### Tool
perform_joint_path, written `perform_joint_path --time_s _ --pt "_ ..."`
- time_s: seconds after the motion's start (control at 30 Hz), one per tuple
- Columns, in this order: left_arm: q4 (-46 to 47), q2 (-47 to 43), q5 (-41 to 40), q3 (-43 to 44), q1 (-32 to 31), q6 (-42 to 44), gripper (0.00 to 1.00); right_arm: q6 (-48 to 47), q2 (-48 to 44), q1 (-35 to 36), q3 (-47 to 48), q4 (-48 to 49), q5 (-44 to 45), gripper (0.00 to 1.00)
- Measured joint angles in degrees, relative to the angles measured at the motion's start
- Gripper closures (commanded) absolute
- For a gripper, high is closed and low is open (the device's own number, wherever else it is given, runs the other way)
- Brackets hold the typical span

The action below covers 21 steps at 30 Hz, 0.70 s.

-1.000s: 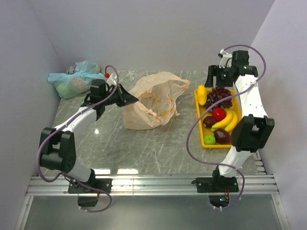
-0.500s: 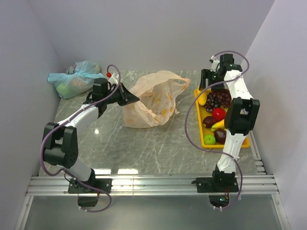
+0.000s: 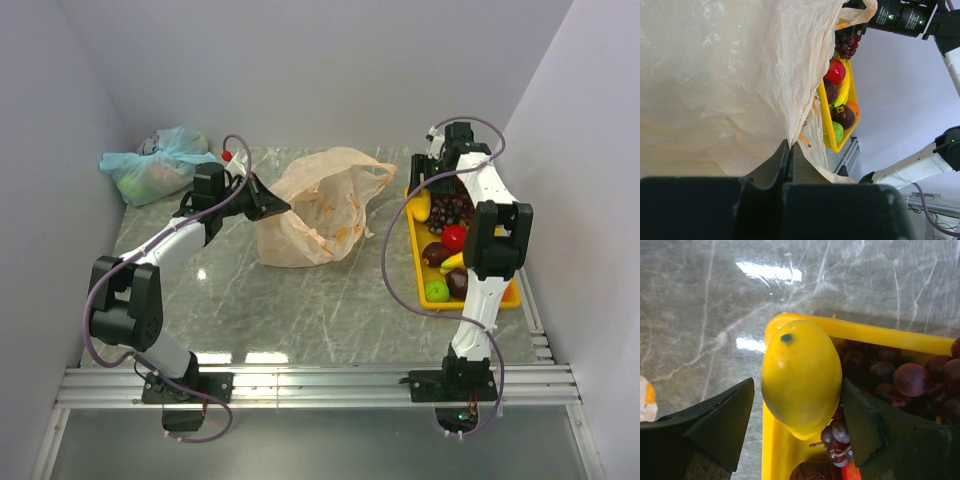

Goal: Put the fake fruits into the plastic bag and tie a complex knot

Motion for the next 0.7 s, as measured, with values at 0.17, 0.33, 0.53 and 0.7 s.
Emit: perform_joint_path --time_s 0.17,0.33,0.53,0.7 --pt "0.02 0.00 0.00 0.00 0.00 -0.04 1.00 -0.17 -0.02 0.02 -3.15 1.33 1.38 0.58" --pt "0.04 0.00 0.02 0.00 0.00 -0.33 1.00 -0.76 -0.87 -0.24 -3.48 1.03 -0.31 0.79" --pt "0.92 -0.02 0.09 0.00 0.00 -3.58 1.00 -1.27 -18.01 -0.83 -18.73 2.80 -12.04 0.93" --pt "2.47 -0.02 0.11 -0.02 -0.04 -6.97 1.00 1.79 -34.36 2.67 -26.21 8.57 -20.20 0.97"
